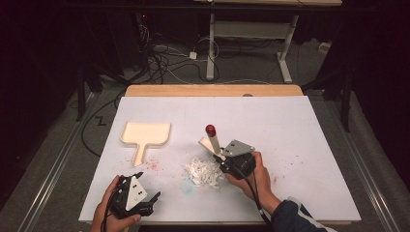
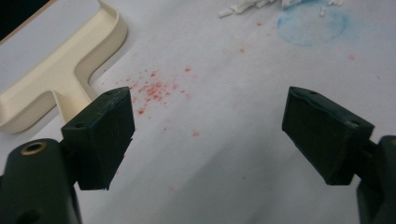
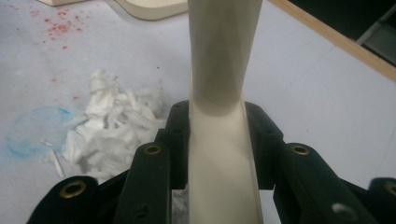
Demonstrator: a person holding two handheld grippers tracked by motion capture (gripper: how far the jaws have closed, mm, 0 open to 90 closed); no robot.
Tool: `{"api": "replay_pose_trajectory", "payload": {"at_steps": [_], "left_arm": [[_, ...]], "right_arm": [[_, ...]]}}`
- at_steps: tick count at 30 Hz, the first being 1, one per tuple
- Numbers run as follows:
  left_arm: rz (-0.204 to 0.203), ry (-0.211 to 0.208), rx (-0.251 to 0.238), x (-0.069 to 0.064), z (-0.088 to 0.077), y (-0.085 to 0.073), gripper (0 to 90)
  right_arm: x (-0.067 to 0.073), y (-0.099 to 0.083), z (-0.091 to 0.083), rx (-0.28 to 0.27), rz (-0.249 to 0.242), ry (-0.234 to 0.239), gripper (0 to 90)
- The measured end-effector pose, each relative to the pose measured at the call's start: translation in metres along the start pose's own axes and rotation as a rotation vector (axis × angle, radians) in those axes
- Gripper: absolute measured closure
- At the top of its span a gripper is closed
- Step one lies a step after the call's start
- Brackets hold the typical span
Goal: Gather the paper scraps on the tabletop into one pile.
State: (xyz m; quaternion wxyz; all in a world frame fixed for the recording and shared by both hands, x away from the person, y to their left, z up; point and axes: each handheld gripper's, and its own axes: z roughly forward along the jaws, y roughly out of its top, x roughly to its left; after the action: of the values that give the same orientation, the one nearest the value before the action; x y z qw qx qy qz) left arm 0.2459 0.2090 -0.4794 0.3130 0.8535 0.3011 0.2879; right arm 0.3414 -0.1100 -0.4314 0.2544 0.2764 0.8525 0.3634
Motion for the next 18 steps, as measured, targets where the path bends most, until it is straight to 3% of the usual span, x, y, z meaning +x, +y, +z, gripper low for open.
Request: {"api": "replay_pose_trajectory", "payload": {"at_steps": [3,7,13,18], "left_arm": [[-0.004,0.003,-0.002,0.0,-0.001,0.0,16.0],[-0.002,0.009,0.004,-0.001,-0.001,-0.001,15.9],[0.017,0.004,0.015,-0.003,0.0,0.0,15.9],[0.021,0.001,0.013,-0.004,0.0,0.0,15.9]], "right_arm": [[0.006,0.004,-0.001,-0.02,-0.006,0.026,67.8],[0.004,0.006,-0.009,-0.044,-0.035,-0.007,67.7],[-0.024,0.001,-0.037,-0.084,-0.007,-0.01,67.6],[-0.045,-0.01,-0.059,-0.09,0.002,0.04,67.7]]}}
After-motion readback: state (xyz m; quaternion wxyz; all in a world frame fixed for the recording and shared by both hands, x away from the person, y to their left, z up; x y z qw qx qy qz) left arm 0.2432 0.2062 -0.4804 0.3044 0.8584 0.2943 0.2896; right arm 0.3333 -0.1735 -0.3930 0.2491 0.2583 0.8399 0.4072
